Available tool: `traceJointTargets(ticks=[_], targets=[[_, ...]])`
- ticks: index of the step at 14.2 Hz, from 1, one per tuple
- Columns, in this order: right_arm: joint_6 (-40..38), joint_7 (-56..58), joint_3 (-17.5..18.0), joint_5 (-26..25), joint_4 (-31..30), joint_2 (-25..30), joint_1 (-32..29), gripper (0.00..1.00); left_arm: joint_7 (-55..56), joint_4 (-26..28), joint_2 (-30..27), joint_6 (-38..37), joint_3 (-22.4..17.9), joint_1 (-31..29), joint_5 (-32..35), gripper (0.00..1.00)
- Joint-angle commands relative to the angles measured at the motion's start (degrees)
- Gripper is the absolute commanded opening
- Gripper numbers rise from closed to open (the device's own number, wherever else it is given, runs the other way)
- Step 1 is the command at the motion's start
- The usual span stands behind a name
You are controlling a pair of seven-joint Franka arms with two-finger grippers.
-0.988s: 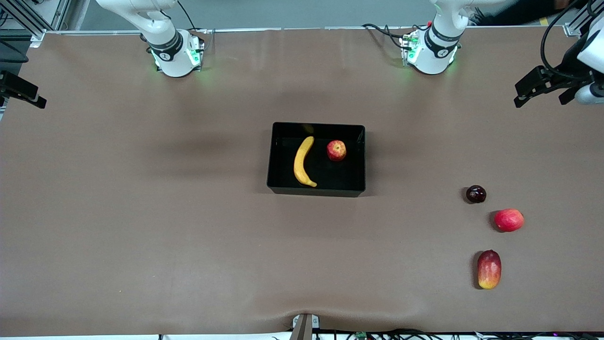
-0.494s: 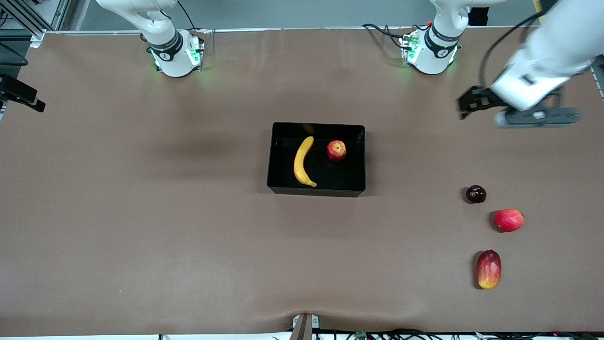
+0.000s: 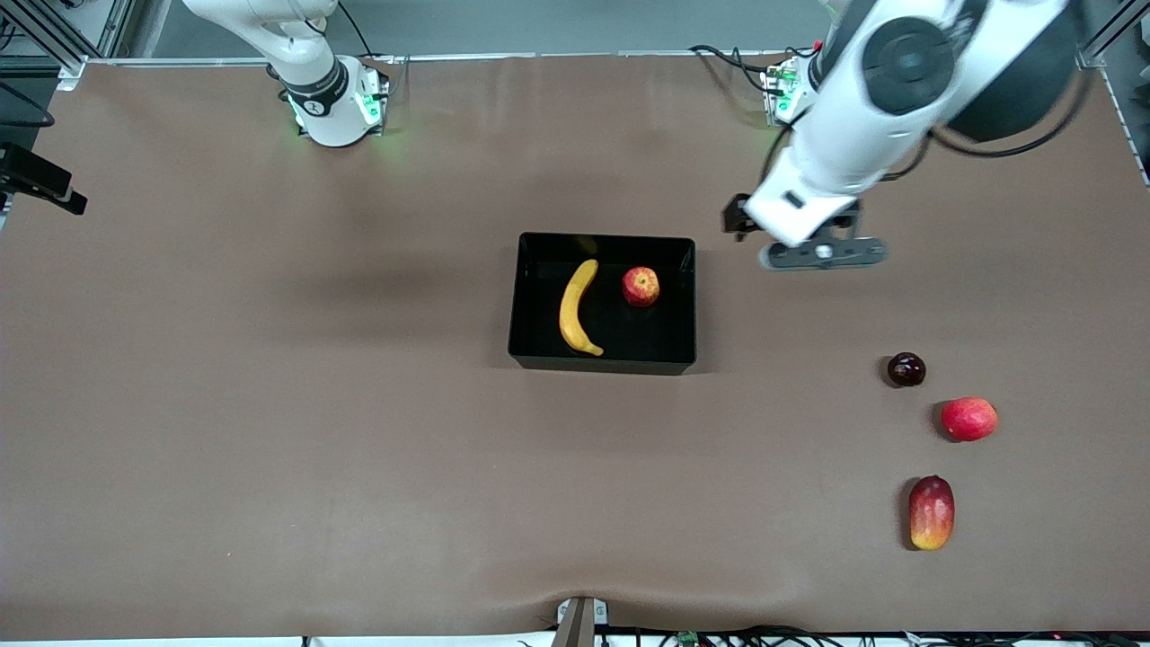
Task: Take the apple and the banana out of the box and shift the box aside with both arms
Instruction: 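Reach the left gripper over the box toward the red-yellow apple, then lower the left gripper into the box and grasp the apple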
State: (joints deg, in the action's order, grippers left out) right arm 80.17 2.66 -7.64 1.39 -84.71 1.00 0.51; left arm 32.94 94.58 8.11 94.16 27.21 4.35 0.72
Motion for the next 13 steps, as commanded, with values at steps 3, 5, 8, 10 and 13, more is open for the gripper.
traceJointTargets(ticks=[3,5,8,10,13], targets=[[-0.01,-0.55,0.78,0.90,0.43,-0.21,-1.30,1.00,8.18,1.13,5.06,5.49,0.30,6.27,1.65,1.00],[-0.01,-0.55,0.78,0.90,0.43,-0.21,-1.30,1.00,11.51,1.92,7.52,8.31,0.30,9.43,4.72,1.00],[-0.01,-0.55,0.78,0.99,0.43,-0.38,-1.30,1.00,14.86,4.28,10.95,12.69,0.30,12.43,5.51,1.00],[-0.01,-0.55,0.78,0.90,0.43,-0.47,-1.30,1.00,17.84,9.81,11.22,20.50,0.30,12.96,7.88,1.00],[-0.01,-0.55,0.78,0.90,0.43,-0.56,-1.30,1.00,21.46,12.30,14.19,25.72,0.30,14.37,9.30,1.00]])
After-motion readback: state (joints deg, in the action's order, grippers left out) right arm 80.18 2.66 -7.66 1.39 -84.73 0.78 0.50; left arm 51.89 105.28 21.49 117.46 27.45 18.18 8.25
